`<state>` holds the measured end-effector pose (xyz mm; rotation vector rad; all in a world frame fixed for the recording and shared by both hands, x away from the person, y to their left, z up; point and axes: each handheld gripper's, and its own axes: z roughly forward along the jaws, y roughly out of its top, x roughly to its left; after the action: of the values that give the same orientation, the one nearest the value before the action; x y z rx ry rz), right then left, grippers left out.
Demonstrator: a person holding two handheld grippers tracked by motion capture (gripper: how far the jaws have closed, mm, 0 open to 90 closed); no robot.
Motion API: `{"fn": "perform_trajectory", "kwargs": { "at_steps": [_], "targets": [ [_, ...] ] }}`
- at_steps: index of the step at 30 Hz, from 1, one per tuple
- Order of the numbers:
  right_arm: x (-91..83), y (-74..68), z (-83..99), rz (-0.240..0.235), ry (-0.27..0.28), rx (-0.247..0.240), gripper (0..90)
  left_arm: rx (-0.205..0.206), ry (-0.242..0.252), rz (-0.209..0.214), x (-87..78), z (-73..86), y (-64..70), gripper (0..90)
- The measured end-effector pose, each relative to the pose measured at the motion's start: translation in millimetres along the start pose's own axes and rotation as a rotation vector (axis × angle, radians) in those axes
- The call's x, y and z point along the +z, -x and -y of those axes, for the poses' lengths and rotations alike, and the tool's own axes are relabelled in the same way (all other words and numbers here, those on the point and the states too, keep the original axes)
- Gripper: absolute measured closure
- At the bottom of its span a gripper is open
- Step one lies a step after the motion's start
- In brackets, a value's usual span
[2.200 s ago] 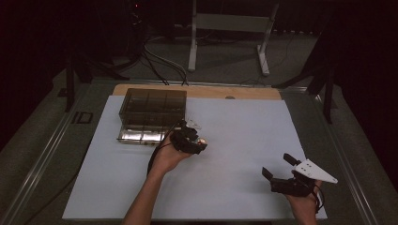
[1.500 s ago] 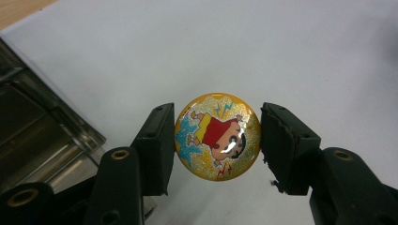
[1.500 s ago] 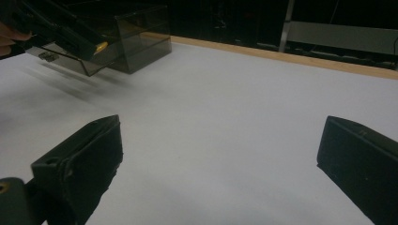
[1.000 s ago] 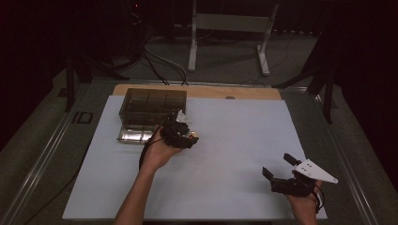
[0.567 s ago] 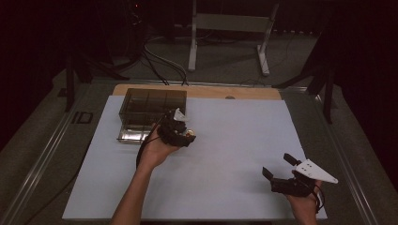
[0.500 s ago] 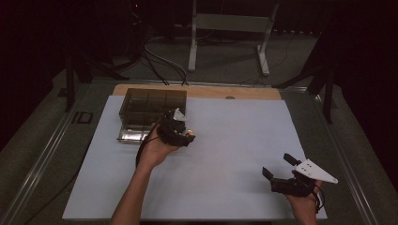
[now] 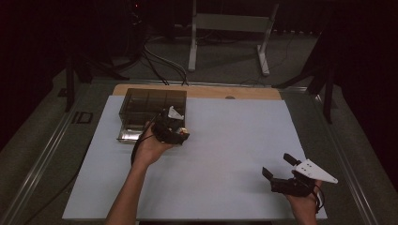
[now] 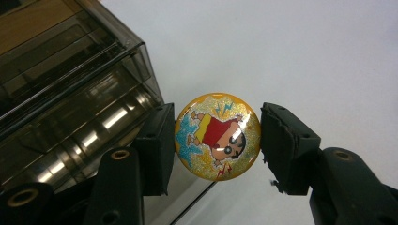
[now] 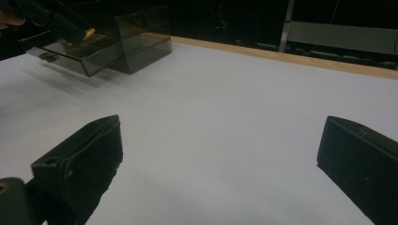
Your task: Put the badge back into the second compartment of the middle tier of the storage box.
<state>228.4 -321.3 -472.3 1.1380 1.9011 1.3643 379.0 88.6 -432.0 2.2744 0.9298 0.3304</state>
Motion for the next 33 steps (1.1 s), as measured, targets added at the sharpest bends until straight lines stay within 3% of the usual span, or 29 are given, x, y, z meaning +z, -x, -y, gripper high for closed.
{"fn": "perform_trajectory", "kwargs": {
  "at_steps": [33],
  "targets": [
    [-0.2,0.2,0.0,0.002,0.0,-0.001,0.4,-0.04,-0.012,-0.063,-15.1,8.7,-24.1,48.9]
  ]
}}
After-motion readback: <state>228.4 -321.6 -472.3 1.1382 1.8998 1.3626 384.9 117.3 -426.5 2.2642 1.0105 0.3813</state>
